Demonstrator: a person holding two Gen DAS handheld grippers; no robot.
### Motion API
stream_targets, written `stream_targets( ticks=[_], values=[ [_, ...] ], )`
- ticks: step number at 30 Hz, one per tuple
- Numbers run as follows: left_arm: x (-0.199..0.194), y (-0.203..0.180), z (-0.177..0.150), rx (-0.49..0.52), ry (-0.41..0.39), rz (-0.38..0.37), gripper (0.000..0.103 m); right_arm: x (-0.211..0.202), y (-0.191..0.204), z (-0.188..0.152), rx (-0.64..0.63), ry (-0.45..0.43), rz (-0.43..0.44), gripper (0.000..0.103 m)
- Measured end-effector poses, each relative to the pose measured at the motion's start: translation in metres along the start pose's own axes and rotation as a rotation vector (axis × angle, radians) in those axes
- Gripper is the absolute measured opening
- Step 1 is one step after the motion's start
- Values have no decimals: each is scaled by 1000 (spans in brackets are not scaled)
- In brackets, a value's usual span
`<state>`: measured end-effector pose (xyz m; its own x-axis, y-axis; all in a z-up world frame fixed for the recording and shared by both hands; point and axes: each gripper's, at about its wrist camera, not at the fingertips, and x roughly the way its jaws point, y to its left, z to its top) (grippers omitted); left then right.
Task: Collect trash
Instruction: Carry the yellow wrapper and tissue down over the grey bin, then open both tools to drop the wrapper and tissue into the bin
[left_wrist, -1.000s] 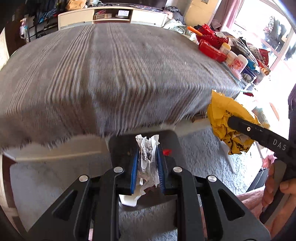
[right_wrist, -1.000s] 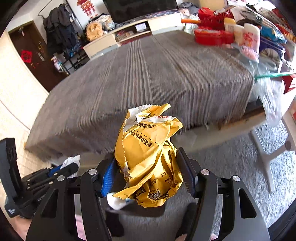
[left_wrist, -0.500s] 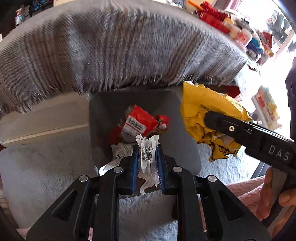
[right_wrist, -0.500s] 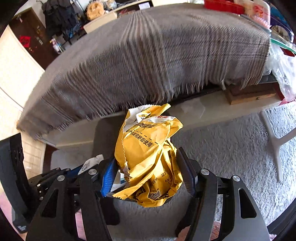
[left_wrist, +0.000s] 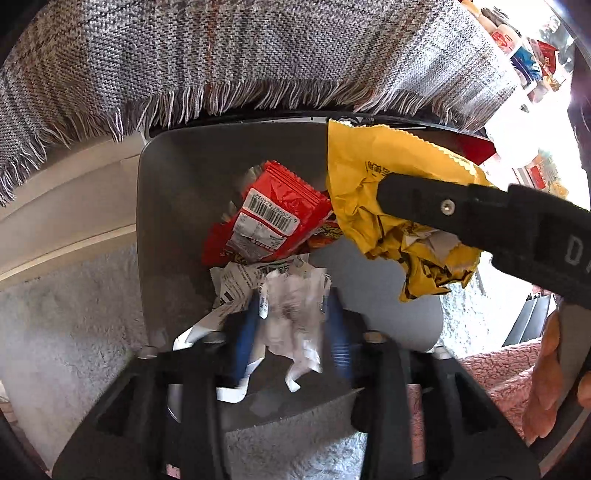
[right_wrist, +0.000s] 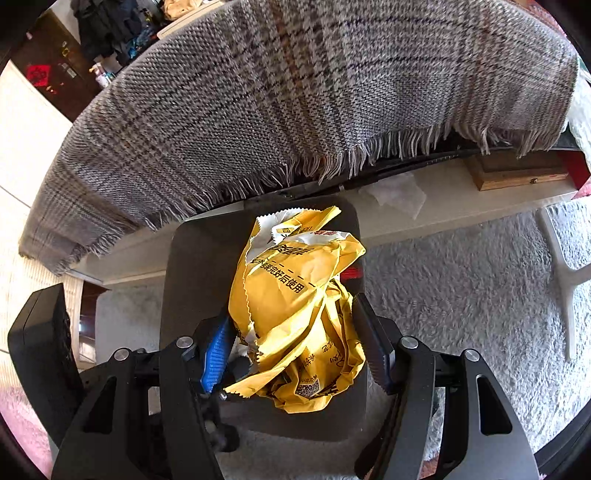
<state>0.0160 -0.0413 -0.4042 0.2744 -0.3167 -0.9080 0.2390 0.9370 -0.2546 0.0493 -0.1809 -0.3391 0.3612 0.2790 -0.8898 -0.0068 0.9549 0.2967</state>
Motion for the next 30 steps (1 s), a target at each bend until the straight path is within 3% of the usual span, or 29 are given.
stream_targets(
  ticks=[3, 6, 16, 25, 30],
  values=[
    [-1, 4, 2, -2, -6, 18, 58, 4, 0, 1, 0, 6, -1, 64],
    [-3, 11, 1, -17, -4, 29, 62, 8, 2, 2, -2, 11, 2, 68],
    [-16, 25, -11, -17, -6, 58, 66, 8, 12, -4, -16, 61, 44, 73],
    [-42, 29, -28, -13, -36, 67, 70, -15, 8, -12, -4, 13, 20, 83],
    [-57, 17, -32, 1, -58, 77, 77, -28, 4, -17, 8, -13, 4, 88]
  ],
)
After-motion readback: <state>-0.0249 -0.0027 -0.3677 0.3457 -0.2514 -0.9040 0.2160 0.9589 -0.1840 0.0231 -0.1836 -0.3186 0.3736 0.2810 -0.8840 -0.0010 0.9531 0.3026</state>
